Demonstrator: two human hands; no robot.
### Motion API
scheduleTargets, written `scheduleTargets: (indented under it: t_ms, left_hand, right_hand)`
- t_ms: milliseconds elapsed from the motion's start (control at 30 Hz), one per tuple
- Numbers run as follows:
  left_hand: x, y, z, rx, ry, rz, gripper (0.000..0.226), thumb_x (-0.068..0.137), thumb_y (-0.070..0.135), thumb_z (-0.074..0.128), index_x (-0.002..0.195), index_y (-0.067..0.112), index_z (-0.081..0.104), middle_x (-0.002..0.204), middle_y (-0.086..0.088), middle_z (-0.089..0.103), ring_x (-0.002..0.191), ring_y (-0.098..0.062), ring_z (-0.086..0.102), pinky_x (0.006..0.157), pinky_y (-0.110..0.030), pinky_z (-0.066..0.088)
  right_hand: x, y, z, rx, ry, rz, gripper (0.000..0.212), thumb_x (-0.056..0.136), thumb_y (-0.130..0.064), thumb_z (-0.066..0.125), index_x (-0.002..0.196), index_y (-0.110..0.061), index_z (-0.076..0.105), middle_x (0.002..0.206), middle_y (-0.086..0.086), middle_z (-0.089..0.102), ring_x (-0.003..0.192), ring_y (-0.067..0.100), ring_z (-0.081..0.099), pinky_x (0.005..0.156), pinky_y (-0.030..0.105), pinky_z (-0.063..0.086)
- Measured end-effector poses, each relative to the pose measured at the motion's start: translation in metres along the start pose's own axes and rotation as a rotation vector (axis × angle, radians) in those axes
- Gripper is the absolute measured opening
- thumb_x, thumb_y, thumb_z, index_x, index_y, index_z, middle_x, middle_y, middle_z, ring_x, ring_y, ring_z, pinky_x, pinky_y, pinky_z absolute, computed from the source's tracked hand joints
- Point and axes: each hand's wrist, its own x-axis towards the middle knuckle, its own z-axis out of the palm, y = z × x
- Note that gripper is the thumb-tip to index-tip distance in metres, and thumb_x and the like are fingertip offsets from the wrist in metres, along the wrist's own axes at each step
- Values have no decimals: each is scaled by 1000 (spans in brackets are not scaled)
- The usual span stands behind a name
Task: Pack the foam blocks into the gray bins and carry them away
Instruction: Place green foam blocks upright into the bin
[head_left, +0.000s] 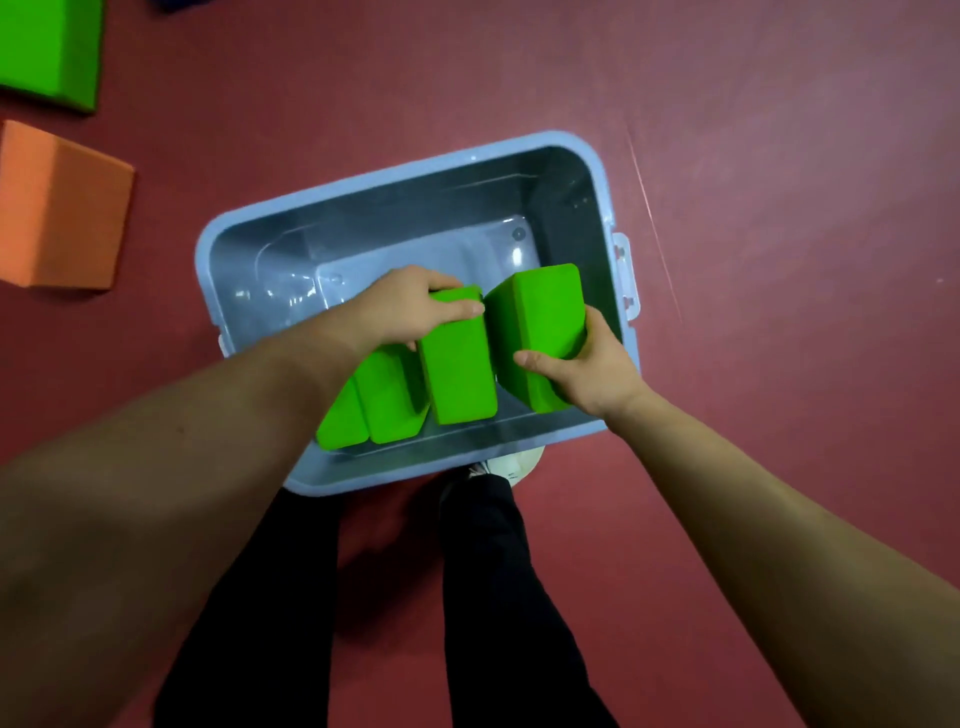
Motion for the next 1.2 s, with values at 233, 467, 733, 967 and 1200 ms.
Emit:
scheduleTargets:
  t_ms: [233,467,733,967,1200]
  left_hand:
    - [49,-35,7,433,-50,104,72,79,84,40,126,34,64,131,0,64,119,-27,58,98,-38,46]
    - [62,-49,25,659,31,150,70,89,79,28,135,34,56,135,-4,61,127,-29,53,100,-40,37]
    - [61,-85,46,530,-15,69,67,90,77,33,136,34,56,133,-3,62,127,-31,46,105,-46,29]
    - [80,-99,39,363,-330,49,114,57,80,73,153,39,27,154,4,40,138,-22,41,114,-40,35]
    - [80,-100,35,393,-356,104,110,55,68,82,150,40,34,143,7,53,125,-21,52,107,-38,42]
  right_hand:
    - [39,31,37,56,-13,73,88,66,-36,91,135,-18,40,116,-5,64,106,14,64,97,40,53]
    - [53,45,65,59,-5,97,85,53,-52,89,120,-35,40,117,-6,65,107,16,65,96,42,53]
    - [55,50,81,-49,-41,75,84,70,-36,89,138,-20,43,117,-6,61,108,16,59,95,29,47]
    - [69,61,80,-45,-108,120,91,68,-35,90,141,-21,38,125,-5,63,114,18,61,103,39,48]
    - [61,79,83,-82,-230,165,107,78,-34,84,158,-29,13,138,0,57,121,17,55,102,27,43]
